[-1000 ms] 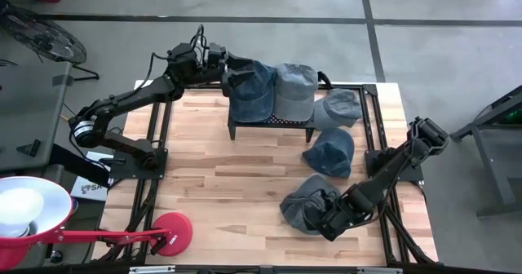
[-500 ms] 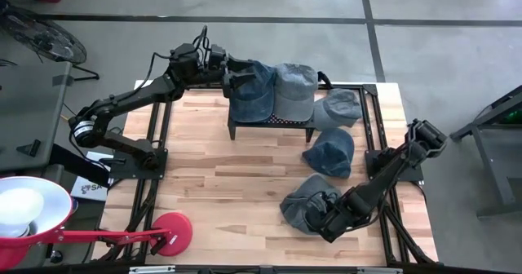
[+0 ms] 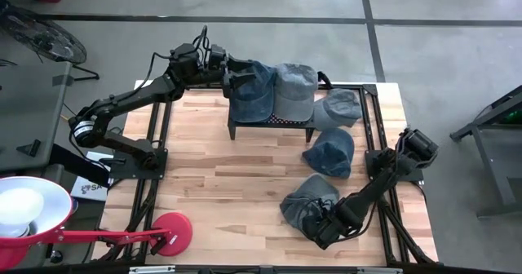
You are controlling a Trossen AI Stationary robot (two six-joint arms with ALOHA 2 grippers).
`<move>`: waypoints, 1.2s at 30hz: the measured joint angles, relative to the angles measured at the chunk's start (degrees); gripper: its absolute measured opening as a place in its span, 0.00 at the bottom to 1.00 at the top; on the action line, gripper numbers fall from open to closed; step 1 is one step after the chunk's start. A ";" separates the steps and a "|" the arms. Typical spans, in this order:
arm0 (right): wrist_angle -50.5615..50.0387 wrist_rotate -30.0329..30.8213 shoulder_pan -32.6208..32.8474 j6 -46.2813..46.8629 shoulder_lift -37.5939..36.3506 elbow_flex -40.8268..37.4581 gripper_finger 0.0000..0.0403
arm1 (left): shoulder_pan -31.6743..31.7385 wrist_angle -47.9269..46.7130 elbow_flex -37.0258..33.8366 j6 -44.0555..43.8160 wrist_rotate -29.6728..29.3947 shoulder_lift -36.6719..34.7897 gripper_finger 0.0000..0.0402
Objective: Pick & Place hat
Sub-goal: Stack the bottom gray cap on top of the gray cap on the shelf
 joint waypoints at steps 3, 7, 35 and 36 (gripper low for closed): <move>-0.07 0.22 0.00 -0.11 1.14 0.01 0.51 | 0.00 0.00 0.00 -0.02 0.02 0.00 0.68; -0.17 1.94 -0.41 -0.94 1.44 0.02 0.50 | 0.00 0.02 0.00 -0.02 0.02 0.00 0.68; 2.08 13.45 -1.46 -12.82 -11.43 0.24 0.01 | 0.01 1.11 0.00 -0.11 2.27 0.02 0.68; 2.70 15.31 -1.46 -14.32 -13.30 0.24 0.01 | 0.02 1.89 0.00 -0.09 3.77 0.04 0.68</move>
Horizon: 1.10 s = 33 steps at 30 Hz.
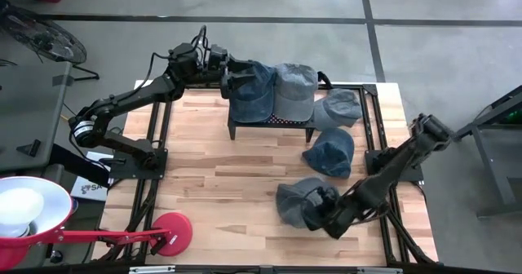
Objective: Pick & Place hat
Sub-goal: Stack the bottom gray cap on top of the gray cap on the shelf
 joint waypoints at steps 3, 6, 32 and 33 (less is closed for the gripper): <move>0.78 5.66 0.00 -4.85 -5.21 0.00 0.01 | -0.02 2.40 0.00 0.97 4.71 0.00 0.68; 0.97 10.66 0.00 -10.12 -9.98 0.00 0.01 | -0.02 5.68 0.00 1.38 10.87 0.00 0.68; 14.37 22.07 -6.32 -41.85 -31.62 -0.02 0.00 | -26.36 -6.55 9.98 45.02 -15.08 -0.42 0.68; 15.17 20.85 -6.61 -42.79 -31.85 -0.02 0.00 | -27.51 -8.40 10.16 48.04 -17.52 -0.42 0.68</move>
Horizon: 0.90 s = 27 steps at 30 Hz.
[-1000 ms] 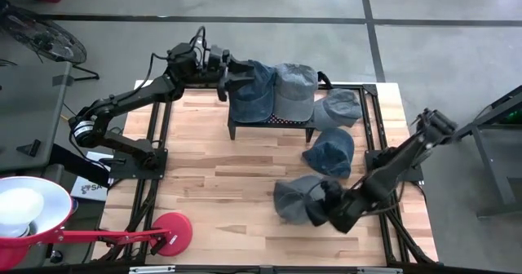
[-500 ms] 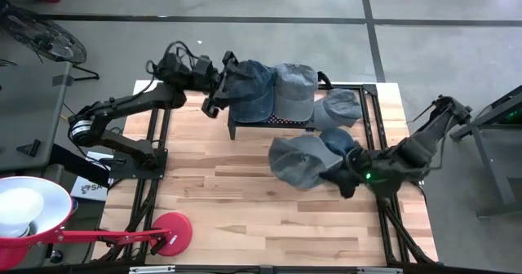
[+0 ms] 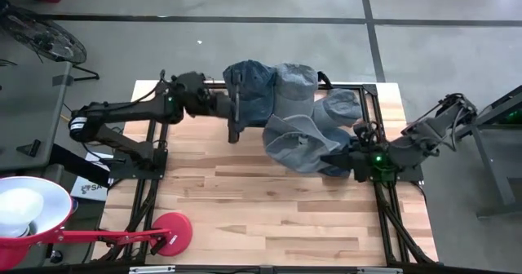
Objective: Pick & Place hat
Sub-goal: Stack the bottom gray cap on top of the gray cap on the shelf
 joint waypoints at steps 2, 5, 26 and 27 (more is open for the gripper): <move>1.24 -2.35 -0.56 -1.59 -0.45 -0.01 0.00 | -2.22 -3.25 0.09 5.80 -4.12 0.02 0.68; 1.48 -5.78 -1.20 -2.76 -1.10 -0.02 0.01 | -5.79 -7.08 0.19 14.17 -9.98 0.02 0.68; -1.08 -14.21 -2.44 -2.87 -4.21 -0.04 0.01 | -21.03 -13.72 0.20 59.08 -36.71 3.11 0.68; -1.08 -14.20 -2.44 -2.90 -4.21 -0.04 0.01 | -20.99 -12.98 0.20 59.96 -36.83 3.58 0.68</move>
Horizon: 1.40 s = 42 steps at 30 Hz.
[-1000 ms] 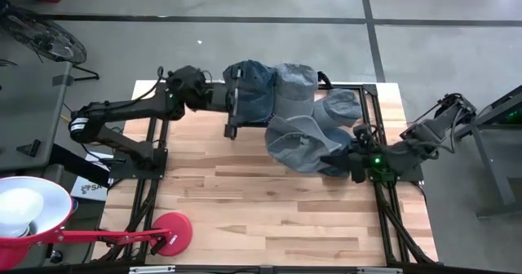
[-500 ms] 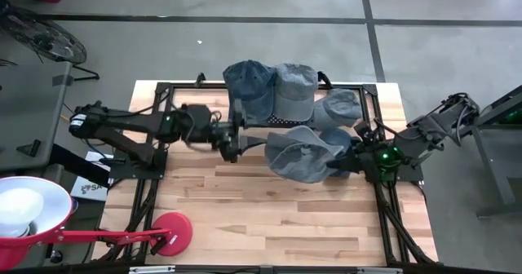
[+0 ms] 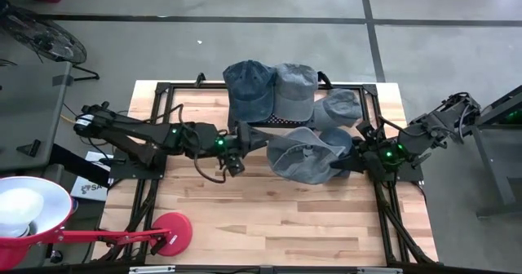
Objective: Pick & Place hat
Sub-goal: Stack the bottom gray cap on top of the gray cap on the shelf
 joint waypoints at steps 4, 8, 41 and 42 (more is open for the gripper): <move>0.00 0.02 0.02 -0.10 0.02 0.00 0.01 | -0.07 3.61 0.00 3.50 0.36 1.82 0.68; -0.02 -0.11 0.02 -0.33 0.02 0.00 0.01 | -0.75 6.43 -0.02 3.70 0.21 2.46 0.67; 3.21 -0.99 -1.53 -10.36 0.02 0.00 0.12 | -2.93 5.90 -0.04 -6.19 -5.33 2.48 0.01; 3.17 -0.99 -1.53 -11.09 0.02 0.00 0.14 | -2.93 5.89 -0.04 -6.23 -5.33 2.48 0.01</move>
